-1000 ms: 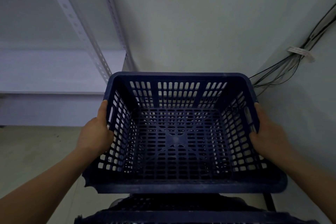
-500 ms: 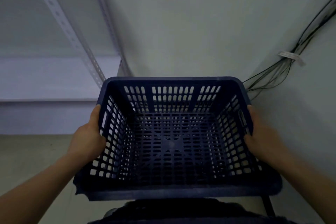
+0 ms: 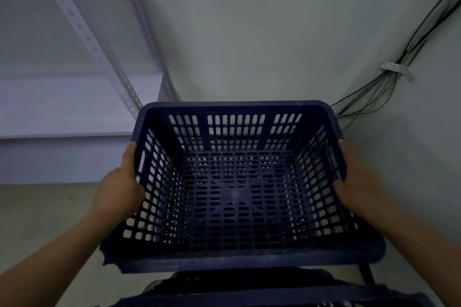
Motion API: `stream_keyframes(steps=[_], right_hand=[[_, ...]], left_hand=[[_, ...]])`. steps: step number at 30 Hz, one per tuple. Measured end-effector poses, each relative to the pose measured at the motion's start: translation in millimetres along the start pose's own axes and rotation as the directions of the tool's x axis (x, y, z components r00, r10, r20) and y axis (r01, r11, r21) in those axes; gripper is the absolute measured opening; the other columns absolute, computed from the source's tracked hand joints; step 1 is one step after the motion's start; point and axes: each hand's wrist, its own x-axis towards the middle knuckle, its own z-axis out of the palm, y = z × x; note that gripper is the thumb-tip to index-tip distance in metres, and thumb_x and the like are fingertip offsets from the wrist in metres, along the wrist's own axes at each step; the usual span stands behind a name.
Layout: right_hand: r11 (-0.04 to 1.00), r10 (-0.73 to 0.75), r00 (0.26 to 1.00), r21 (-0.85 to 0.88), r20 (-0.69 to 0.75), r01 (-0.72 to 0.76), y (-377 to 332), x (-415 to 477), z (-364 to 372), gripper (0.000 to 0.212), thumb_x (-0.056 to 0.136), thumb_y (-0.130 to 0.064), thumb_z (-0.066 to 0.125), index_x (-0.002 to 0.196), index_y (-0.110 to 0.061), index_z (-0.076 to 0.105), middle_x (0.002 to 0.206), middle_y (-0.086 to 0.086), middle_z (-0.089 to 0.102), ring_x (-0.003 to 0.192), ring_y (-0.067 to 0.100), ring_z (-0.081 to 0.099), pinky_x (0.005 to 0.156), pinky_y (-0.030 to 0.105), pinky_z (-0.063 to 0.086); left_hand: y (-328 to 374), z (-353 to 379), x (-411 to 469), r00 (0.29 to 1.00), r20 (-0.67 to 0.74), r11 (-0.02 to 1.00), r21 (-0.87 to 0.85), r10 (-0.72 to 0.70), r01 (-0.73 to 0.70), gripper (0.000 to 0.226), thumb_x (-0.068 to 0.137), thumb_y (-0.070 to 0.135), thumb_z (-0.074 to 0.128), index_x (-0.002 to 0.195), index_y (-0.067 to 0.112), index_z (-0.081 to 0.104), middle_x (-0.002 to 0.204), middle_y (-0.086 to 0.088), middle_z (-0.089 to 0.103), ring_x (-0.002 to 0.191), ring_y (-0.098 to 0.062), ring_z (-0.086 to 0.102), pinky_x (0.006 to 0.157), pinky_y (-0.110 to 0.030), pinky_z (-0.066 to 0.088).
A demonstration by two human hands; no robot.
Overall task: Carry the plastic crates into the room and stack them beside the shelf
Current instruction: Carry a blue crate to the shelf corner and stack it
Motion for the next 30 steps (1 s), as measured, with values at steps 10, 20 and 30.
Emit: stream_keyframes(steps=[10, 20, 30], right_hand=[[0.998, 0.043, 0.999, -0.054, 0.011, -0.042, -2, 1, -1, 0.094, 0.098, -0.015, 0.058, 0.164, -0.047, -0.002, 0.107, 0.000, 0.061, 0.076, 0.018, 0.062, 0.064, 0.032, 0.054], [0.960, 0.041, 0.979, -0.279, 0.201, 0.017, -42, -42, -46, 0.115, 0.092, -0.044, 0.075, 0.162, -0.037, -0.015, 0.158, 0.026, 0.032, 0.134, 0.044, 0.049, 0.107, 0.049, 0.046], [0.948, -0.106, 0.991, -0.294, 0.079, 0.125, -31, -124, -61, 0.100, 0.091, -0.075, 0.051, 0.162, -0.041, -0.012, 0.165, 0.017, 0.026, 0.142, 0.042, 0.042, 0.110, 0.057, 0.043]], left_hand=[[-3, 0, 2, 1.000, -0.013, 0.998, 0.067, 0.000, 0.001, 0.098, 0.085, 0.005, 0.060, 0.160, 0.030, 0.001, 0.077, -0.011, 0.061, 0.062, -0.026, 0.056, 0.056, -0.038, 0.050], [15, -39, -31, 0.965, 0.258, 0.990, 0.141, -0.054, 0.018, 0.117, 0.080, 0.055, 0.070, 0.160, 0.030, -0.012, 0.162, -0.019, 0.007, 0.141, -0.046, 0.035, 0.115, -0.048, 0.037], [0, -71, -155, 0.988, 0.148, 0.998, 0.061, -0.043, 0.035, 0.106, 0.082, 0.064, 0.066, 0.160, 0.033, 0.001, 0.166, -0.010, 0.005, 0.143, -0.042, 0.033, 0.114, -0.050, 0.036]])
